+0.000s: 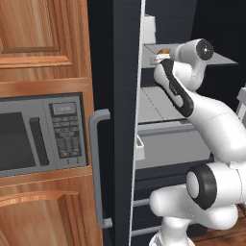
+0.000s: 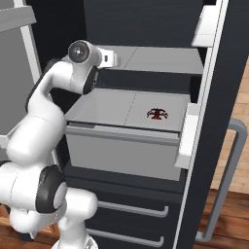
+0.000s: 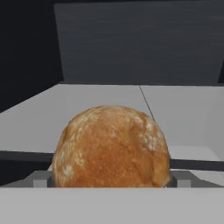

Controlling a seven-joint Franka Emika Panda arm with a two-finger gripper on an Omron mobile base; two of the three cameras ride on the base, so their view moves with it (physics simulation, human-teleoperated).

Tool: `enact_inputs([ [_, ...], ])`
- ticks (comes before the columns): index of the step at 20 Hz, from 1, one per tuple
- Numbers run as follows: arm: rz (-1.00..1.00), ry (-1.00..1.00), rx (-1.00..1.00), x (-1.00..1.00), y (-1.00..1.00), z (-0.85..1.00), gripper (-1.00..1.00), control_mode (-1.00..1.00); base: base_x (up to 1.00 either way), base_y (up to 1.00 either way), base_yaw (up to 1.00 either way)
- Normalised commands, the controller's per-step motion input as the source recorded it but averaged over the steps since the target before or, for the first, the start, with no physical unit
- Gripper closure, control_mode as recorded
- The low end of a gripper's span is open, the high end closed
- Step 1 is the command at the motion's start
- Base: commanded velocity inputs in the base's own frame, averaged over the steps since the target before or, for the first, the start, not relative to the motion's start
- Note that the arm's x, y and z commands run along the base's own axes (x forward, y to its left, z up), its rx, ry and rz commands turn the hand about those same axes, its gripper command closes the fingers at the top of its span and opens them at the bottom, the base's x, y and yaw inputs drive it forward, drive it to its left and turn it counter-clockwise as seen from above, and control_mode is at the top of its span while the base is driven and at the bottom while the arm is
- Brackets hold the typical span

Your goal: Move the bread and lobster from the second highest shelf to the top shelf to make space. Then, place the pitcher from the counter on the cleared second highest shelf.

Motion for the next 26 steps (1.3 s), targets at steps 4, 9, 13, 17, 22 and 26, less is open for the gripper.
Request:
enact_inputs([
  [4,0.0,0.03,0.01,0.88,-0.03,0.06,1.0,-1.0,0.0,0.0,0.0],
  [9,0.0,0.13,0.0,1.0,-0.01,-0.04,1.0,-1.0,0.0,0.0,0.0],
  [13,0.0,0.17,0.0,1.0,-0.02,-0.18,1.0,-1.0,0.0,0.0,0.0],
  [17,0.0,0.06,0.0,1.0,-0.03,-0.29,1.0,-1.0,0.0,0.0,0.0],
  [22,0.0,0.0,0.03,1.0,-0.09,-0.19,1.0,-1.0,0.0,0.0,0.0],
  [26,0.0,0.0,0.01,1.0,-0.01,-0.46,-1.0,-1.0,0.0,0.0,0.0],
])
